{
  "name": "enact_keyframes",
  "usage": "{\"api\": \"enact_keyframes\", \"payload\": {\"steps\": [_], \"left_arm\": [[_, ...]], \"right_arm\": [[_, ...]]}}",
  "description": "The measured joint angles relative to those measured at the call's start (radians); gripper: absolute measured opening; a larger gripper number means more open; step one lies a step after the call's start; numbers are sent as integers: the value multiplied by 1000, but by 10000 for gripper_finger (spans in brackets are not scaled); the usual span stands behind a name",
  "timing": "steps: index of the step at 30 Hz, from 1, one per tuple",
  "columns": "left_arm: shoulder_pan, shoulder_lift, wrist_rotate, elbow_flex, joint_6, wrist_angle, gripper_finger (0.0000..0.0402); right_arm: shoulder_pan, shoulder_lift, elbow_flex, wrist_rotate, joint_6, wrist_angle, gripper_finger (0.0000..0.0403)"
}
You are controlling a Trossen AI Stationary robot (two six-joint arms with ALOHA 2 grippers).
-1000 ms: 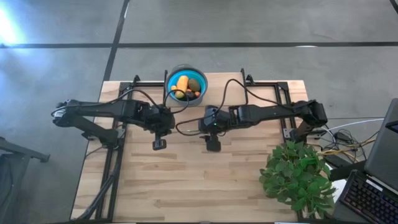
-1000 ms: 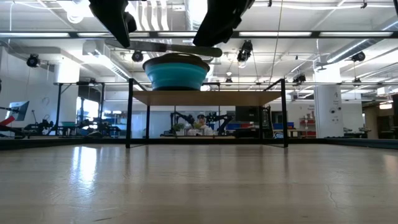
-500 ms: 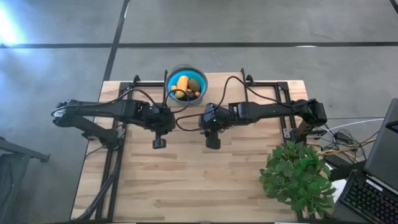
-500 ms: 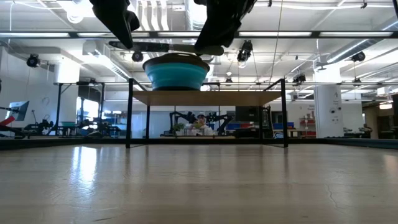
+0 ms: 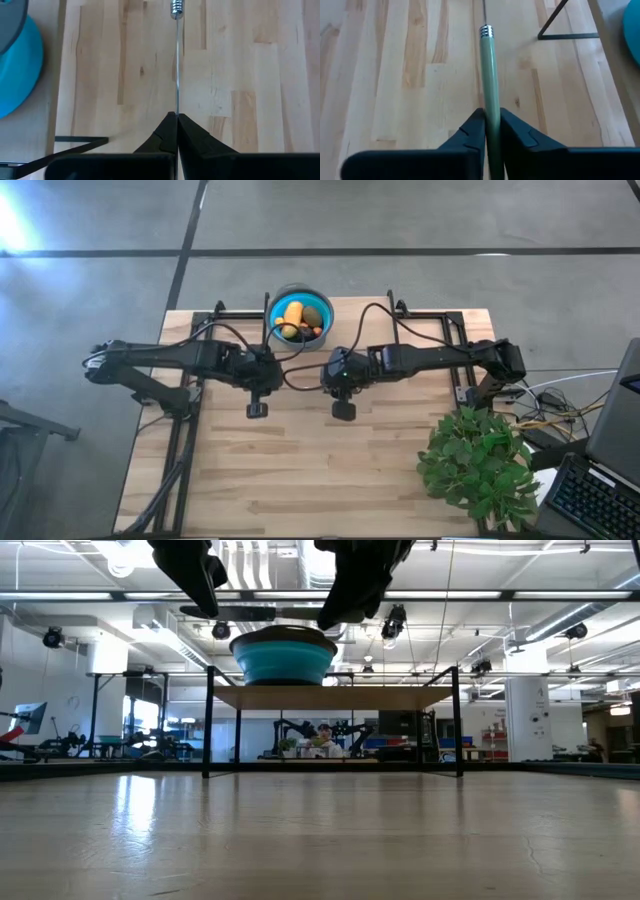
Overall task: Pick & Place Fruit
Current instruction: Put the table knife on the shelf
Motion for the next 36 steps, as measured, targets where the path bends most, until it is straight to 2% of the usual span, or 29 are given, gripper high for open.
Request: {"api": "enact_keyframes", "payload": {"steps": [2, 12, 28, 32, 36], "left_arm": [[0, 0, -1, 0, 2, 0, 5], [0, 0, -46, -6, 0, 16, 16], [2, 0, -101, -11, 3, 50, 175], [3, 0, -132, -11, 4, 48, 198], [3, -2, -134, -11, 11, 47, 201]], "right_arm": [[1, 0, 0, 0, 0, 0, 25], [1, 0, 0, -15, 85, -13, 25], [0, -1, 0, -18, 182, -86, 25], [0, -6, 0, -18, 182, -126, 25], [1, -13, 0, -18, 182, -168, 25]]}}
